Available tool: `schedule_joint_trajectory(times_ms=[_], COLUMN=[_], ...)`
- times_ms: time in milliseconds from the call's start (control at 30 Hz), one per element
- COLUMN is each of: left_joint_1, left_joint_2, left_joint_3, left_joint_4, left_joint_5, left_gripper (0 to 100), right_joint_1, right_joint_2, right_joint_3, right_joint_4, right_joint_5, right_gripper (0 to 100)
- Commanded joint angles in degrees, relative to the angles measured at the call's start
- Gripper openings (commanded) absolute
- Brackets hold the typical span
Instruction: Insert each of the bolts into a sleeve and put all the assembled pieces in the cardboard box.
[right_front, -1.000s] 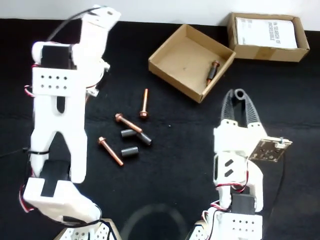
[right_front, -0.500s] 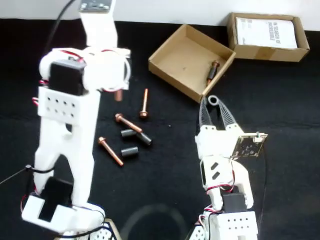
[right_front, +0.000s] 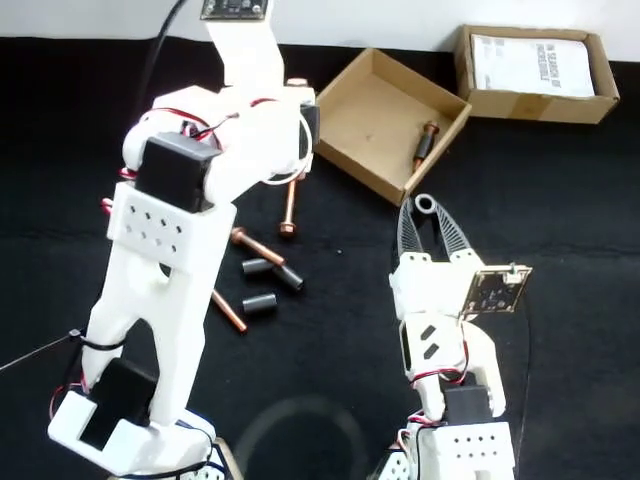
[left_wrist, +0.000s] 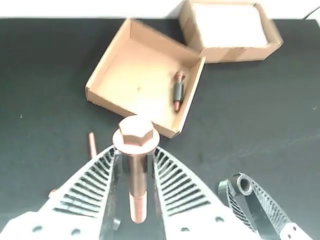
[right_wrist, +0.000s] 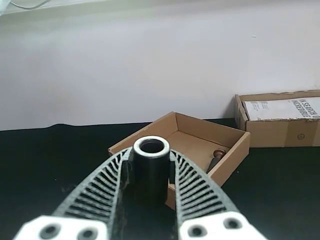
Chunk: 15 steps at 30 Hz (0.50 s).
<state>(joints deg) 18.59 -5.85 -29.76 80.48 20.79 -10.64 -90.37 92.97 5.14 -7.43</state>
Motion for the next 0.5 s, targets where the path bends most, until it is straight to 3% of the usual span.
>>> schedule_joint_trajectory(times_ms=[0, 233, 467], left_joint_1=[0.6, -0.6, -0.4], left_joint_2=[-4.9, -25.3, -47.9], left_joint_3=[3.3, 25.9, 59.0], left_joint_4=[-1.2, -8.5, -30.2], left_joint_5=[0.4, -3.2, -8.2], left_gripper=[1, 1, 1], right_joint_1=[-0.6, -0.6, -4.6], right_joint_2=[-1.0, -1.0, -1.0], right_joint_3=[0.7, 3.0, 3.0], right_joint_4=[0.1, 0.0, 0.0], right_joint_5=[-0.2, -0.2, -0.2], right_gripper=[0.6, 0.6, 0.6])
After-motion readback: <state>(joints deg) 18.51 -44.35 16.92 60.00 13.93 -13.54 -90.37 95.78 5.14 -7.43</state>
